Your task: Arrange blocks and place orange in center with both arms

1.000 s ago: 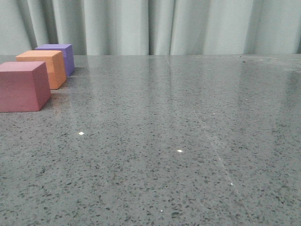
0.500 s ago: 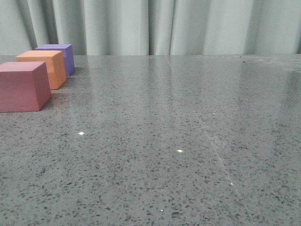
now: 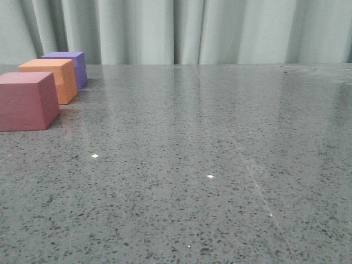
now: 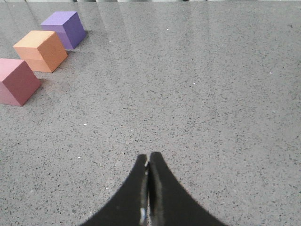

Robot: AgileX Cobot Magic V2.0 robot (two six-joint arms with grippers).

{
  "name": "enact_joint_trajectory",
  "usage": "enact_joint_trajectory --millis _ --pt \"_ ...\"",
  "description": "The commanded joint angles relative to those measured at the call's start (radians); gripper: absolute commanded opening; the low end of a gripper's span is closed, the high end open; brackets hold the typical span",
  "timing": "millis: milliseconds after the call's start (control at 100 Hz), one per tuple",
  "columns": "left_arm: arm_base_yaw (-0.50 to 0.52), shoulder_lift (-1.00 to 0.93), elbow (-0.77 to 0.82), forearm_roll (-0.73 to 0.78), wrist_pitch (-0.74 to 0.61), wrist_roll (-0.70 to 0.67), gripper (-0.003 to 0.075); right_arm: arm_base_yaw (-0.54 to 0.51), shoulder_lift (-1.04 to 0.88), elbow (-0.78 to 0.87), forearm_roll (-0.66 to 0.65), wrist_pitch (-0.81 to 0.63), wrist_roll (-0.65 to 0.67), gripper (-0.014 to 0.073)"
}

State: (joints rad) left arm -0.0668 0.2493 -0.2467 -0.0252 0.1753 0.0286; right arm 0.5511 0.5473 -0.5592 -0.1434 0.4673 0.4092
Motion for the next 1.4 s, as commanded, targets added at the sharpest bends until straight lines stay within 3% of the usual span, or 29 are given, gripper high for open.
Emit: enact_joint_trajectory --millis 0,390,1390 --pt "0.035 -0.046 0.026 -0.014 -0.105 0.010 -0.0019 -0.002 -0.001 -0.023 -0.017 -0.067 -0.007 -0.0121" --pt "0.083 -0.289 0.269 -0.017 -0.149 -0.050 -0.0019 -0.002 -0.001 -0.023 -0.017 -0.067 -0.007 -0.0121" --pt "0.083 -0.287 0.267 -0.014 -0.127 -0.050 -0.0019 -0.002 -0.001 -0.023 -0.017 -0.068 -0.007 -0.0121"
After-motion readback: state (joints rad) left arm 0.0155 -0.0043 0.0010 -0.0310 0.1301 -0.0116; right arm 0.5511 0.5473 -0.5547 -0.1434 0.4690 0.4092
